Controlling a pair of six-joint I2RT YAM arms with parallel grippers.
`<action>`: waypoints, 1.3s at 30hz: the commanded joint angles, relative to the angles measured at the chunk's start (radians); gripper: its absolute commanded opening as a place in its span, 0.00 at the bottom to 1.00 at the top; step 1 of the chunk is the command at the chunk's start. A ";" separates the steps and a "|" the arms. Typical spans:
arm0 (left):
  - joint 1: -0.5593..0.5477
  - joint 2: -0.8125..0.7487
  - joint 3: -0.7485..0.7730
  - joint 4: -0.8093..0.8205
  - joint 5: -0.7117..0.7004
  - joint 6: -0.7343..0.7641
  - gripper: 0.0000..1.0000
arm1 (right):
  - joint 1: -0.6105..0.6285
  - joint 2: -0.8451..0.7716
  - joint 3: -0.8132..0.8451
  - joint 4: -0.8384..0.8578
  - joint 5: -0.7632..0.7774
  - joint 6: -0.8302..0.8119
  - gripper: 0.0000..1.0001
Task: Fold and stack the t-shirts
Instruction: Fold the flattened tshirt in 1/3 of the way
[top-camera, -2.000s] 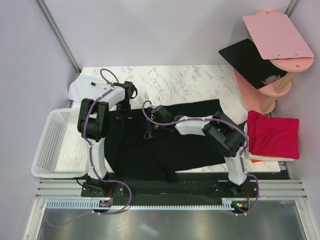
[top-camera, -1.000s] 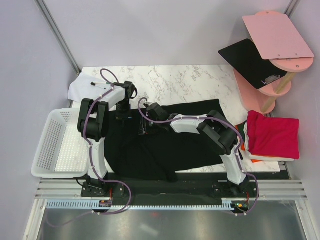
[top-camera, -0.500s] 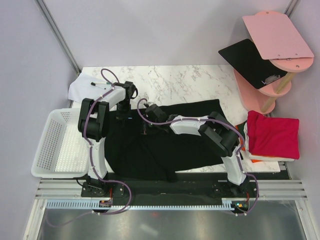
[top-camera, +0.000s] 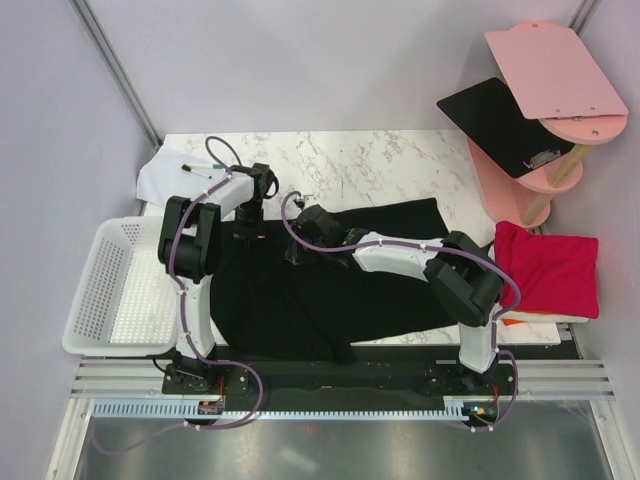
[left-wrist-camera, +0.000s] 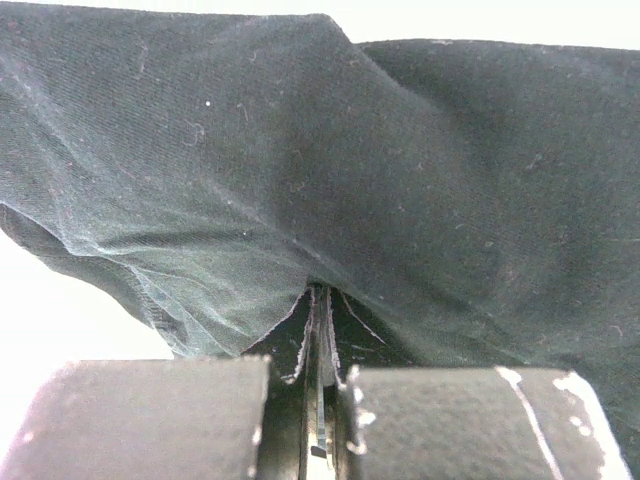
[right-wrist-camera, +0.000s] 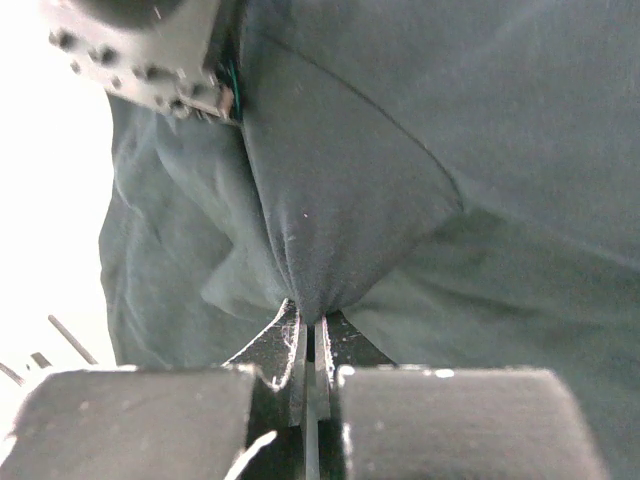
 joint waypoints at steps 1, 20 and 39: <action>0.006 0.062 -0.010 0.033 -0.058 0.024 0.02 | 0.007 -0.114 -0.032 -0.045 -0.010 -0.018 0.00; 0.006 0.068 -0.003 0.024 -0.101 0.019 0.02 | 0.007 -0.236 -0.070 -0.294 -0.328 -0.003 0.46; -0.008 0.010 -0.003 0.038 -0.093 0.001 0.02 | -0.333 -0.075 0.040 -0.398 0.378 -0.405 0.00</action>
